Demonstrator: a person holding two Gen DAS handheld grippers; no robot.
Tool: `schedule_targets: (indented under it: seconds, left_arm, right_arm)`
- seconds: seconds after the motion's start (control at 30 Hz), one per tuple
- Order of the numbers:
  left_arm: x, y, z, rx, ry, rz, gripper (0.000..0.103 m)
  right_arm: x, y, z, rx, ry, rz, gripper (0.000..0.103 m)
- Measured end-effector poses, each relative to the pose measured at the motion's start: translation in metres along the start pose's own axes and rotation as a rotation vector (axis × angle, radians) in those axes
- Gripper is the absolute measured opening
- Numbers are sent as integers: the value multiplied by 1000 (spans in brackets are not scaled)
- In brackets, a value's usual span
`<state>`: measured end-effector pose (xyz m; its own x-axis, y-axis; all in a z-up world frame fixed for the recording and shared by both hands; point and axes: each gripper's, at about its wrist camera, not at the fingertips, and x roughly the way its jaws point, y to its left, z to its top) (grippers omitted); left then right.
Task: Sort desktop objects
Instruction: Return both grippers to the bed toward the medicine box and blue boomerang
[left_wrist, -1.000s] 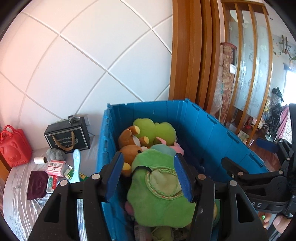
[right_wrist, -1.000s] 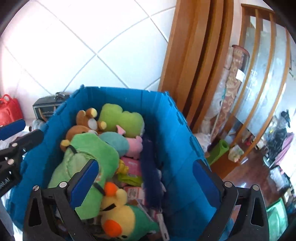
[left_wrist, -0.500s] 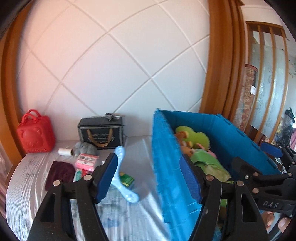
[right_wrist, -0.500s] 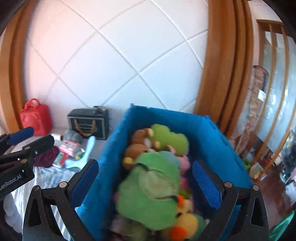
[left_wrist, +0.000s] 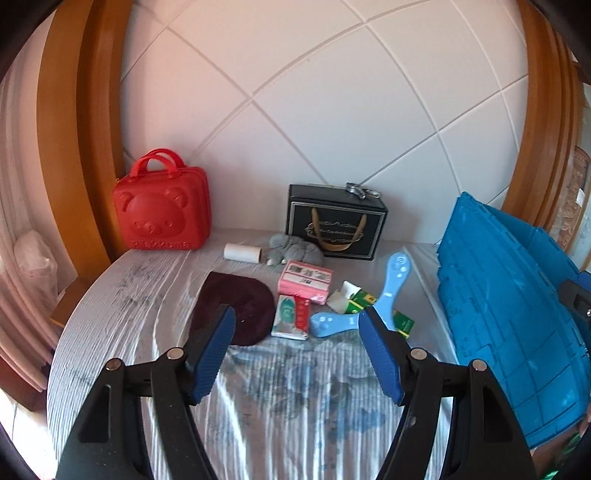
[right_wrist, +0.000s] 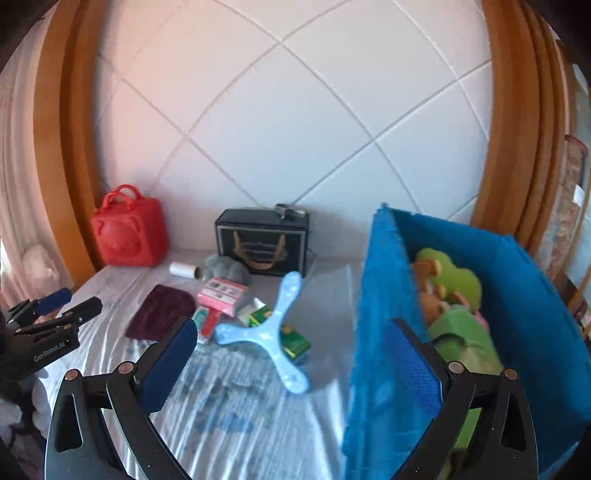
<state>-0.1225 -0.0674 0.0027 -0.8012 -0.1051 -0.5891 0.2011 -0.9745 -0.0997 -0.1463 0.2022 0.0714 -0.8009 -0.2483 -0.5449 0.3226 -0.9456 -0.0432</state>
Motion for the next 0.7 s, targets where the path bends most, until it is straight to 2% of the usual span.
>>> schedule_targets:
  seconds: [0.13,0.3,0.4,0.7]
  left_arm:
    - [31,31,-7,-1,63,38,69]
    - [81,50,-23,-10,179,35,69]
    - [120,51,-34,-3,254,25,69]
    - [234,43,-56,9,412,28,69]
  right_arm:
    - [36,23,-6,2,48,12,103]
    - [93,28,-25,46,156,0,103]
    - [126,25,-39,59,219,-9,103]
    - [237,11,-83,70,394,-7,103]
